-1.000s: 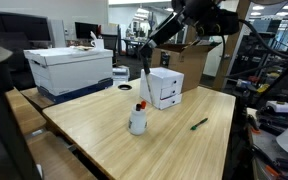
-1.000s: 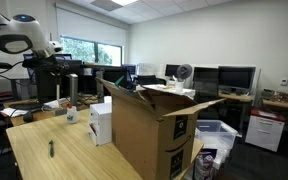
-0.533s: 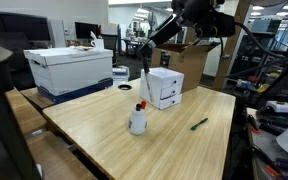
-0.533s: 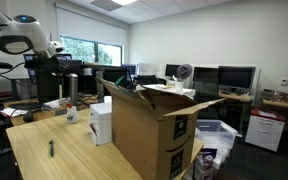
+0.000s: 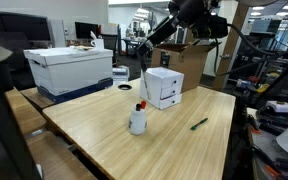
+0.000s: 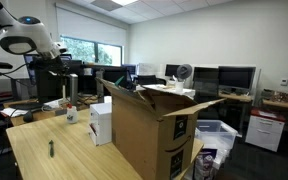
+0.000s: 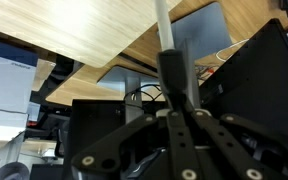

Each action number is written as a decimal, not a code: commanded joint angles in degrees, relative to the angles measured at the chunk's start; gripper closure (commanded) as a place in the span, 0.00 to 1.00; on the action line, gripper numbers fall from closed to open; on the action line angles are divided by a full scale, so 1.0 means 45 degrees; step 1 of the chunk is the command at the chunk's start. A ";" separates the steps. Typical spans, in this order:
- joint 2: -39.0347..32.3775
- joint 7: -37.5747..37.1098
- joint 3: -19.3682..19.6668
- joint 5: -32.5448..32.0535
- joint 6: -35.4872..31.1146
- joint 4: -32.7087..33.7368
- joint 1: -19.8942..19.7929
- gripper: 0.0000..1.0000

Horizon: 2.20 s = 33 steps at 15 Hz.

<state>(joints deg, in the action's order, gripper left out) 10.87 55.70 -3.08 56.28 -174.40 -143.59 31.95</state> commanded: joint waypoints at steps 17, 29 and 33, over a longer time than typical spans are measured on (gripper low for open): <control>-0.2600 0.3418 0.0622 0.2626 -0.0245 0.2304 0.0515 0.95; -0.2533 0.2885 0.0816 0.2150 -0.0582 0.2165 0.0392 0.95; -0.2526 0.2655 0.1006 0.1703 -0.1027 0.2021 0.0413 0.95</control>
<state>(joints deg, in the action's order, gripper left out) -1.44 67.68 1.24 65.17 -176.89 -132.93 33.92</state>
